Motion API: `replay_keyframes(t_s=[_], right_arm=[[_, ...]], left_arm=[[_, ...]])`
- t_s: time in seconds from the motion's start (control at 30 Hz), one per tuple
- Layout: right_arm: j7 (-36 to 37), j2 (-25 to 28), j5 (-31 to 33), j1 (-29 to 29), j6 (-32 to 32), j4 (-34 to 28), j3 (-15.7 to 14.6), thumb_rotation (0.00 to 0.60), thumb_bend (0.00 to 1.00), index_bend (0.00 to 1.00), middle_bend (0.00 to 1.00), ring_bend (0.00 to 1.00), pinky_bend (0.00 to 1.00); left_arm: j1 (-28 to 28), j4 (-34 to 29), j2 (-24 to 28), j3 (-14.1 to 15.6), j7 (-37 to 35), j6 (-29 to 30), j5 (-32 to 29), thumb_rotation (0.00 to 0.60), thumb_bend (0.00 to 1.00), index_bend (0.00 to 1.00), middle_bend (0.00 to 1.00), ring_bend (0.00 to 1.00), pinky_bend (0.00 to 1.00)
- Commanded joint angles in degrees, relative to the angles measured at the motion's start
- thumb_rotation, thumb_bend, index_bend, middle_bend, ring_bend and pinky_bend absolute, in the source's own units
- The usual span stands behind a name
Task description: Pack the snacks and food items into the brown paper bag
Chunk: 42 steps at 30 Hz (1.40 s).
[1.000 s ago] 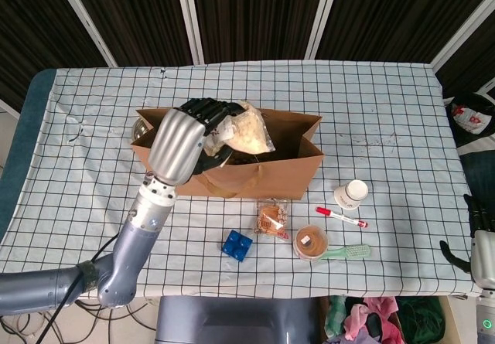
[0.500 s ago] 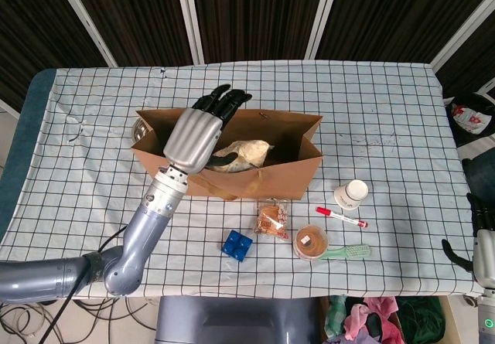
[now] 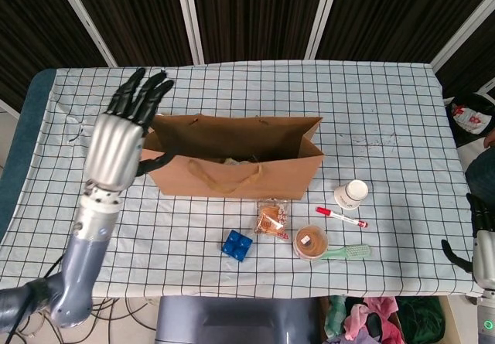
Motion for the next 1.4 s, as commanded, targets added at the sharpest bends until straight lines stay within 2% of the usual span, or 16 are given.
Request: replay_keyframes(t_s=[0.03,0.1,0.23,0.37,0.57,0.73,0.93,1.13,1.4], right_arm=[[0.6,0.3,-0.6,0.0,-0.3,-0.6,-0.3,0.6,0.22,0.01,0.09,0.18,0.22],[1.9,1.1,-1.9,0.1,-0.9,-1.5,-1.1,0.6,0.22,0.01,0.09,0.18,0.21],[4.4,3.2,-5.9,0.4,-2.2,-3.7,-3.2,0.6,0.22,0.01,0.09,0.18,0.21],[3.8,5.0,-9.3,1.4,-4.3,-5.4,-5.1,0.6,0.22,0.01,0.08,0.17,0.21],[-0.3,9.8,-11.9,5.1,-12.0,-10.5,-7.3,0.6,0.19,0.01,0.07,0.16,0.22],[-3.9,12.5,-13.7,10.4,-20.6,-16.8,-7.8,0.6,0.19,0.01,0.06,0.16,0.21],[-14.0,11.6,-9.9,17.8,-31.9,-22.4,-6.4,0.6,0.17,0.01,0.06,0.15,0.21],[-20.9,8.0,-2.4,21.9,-36.6,-24.4,-5.0,0.6,0.17,0.01,0.06,0.14,0.19],[-29.0,1.3,4.9,25.7,-37.6,-22.7,-4.4,0.6,0.17,0.01,0.06,0.14,0.19]], left_arm=[[17.6,3.4,8.7,16.4,-8.5,12.4,17.8,0.6,0.06,0.13,0.12,0.04,0.17],[21.5,9.3,8.5,20.4,-11.5,14.8,20.6,0.6,0.06,0.14,0.12,0.04,0.17],[25.0,18.0,8.2,24.7,-20.6,15.3,22.2,0.6,0.07,0.14,0.12,0.04,0.18],[27.3,22.9,6.7,25.4,-24.7,16.0,20.8,0.6,0.07,0.14,0.12,0.04,0.17],[29.4,29.1,3.5,25.1,-29.2,17.4,19.8,0.6,0.07,0.14,0.12,0.01,0.08],[29.6,28.6,4.6,25.9,-31.5,14.6,19.2,0.6,0.07,0.12,0.11,0.0,0.06],[30.0,25.5,7.4,26.7,-30.9,10.5,17.0,0.6,0.07,0.11,0.11,0.0,0.06],[30.1,23.7,8.5,25.8,-29.1,8.3,14.4,0.6,0.07,0.11,0.11,0.0,0.05],[29.9,23.2,8.6,25.2,-28.6,6.5,14.0,0.6,0.07,0.11,0.11,0.0,0.02]])
